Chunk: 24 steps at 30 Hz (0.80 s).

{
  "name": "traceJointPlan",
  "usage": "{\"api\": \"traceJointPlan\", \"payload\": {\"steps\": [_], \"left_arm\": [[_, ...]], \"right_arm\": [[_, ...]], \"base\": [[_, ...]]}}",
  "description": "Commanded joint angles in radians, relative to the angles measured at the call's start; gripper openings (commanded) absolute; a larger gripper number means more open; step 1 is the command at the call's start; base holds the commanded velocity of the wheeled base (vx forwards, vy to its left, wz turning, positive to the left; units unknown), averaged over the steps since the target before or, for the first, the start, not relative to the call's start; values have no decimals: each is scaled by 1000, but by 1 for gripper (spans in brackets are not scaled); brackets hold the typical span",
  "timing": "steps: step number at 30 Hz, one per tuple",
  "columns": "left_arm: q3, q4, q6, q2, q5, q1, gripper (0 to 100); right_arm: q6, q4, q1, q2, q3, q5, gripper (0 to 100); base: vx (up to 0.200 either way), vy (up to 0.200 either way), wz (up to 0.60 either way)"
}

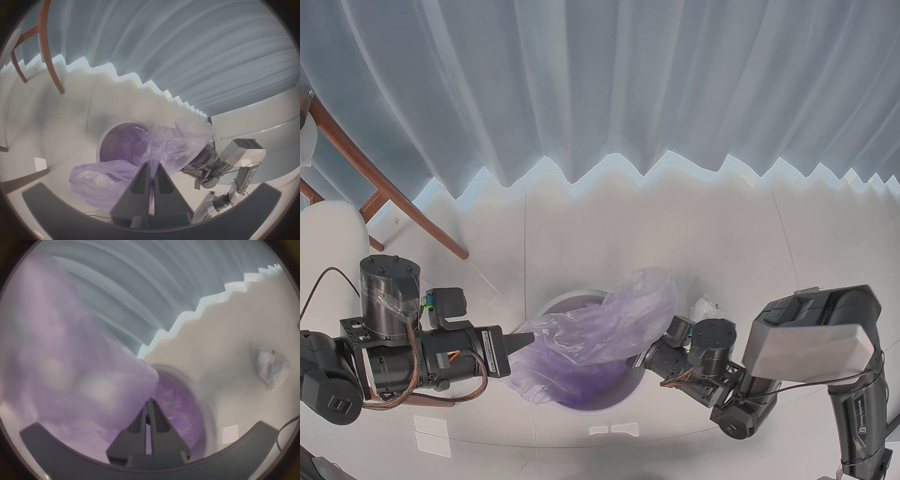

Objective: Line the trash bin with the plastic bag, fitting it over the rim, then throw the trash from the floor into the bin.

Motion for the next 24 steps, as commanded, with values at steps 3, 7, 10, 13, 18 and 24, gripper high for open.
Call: {"api": "traceJointPlan", "payload": {"steps": [3,7,10,13,18,24], "left_arm": [[-14,-7,2,98,87,-1,0],[-9,-18,5,121,101,-18,0],[-9,-18,2,118,102,-39,0],[-12,-18,6,119,111,-39,0],[-3,-75,54,114,133,-48,0],[46,-162,155,122,134,-79,0]], "right_arm": [[33,-13,-69,-335,289,-31,0],[33,-12,-59,-454,446,-31,0],[33,-13,-59,-490,482,-31,0],[48,-2,-58,-582,490,-31,0],[88,165,43,-710,475,-30,0],[101,513,106,-845,281,-71,100]], "base": [[0,0,0],[0,0,0],[0,0,0],[0,0,0],[0,0,0],[0,0,0]]}}
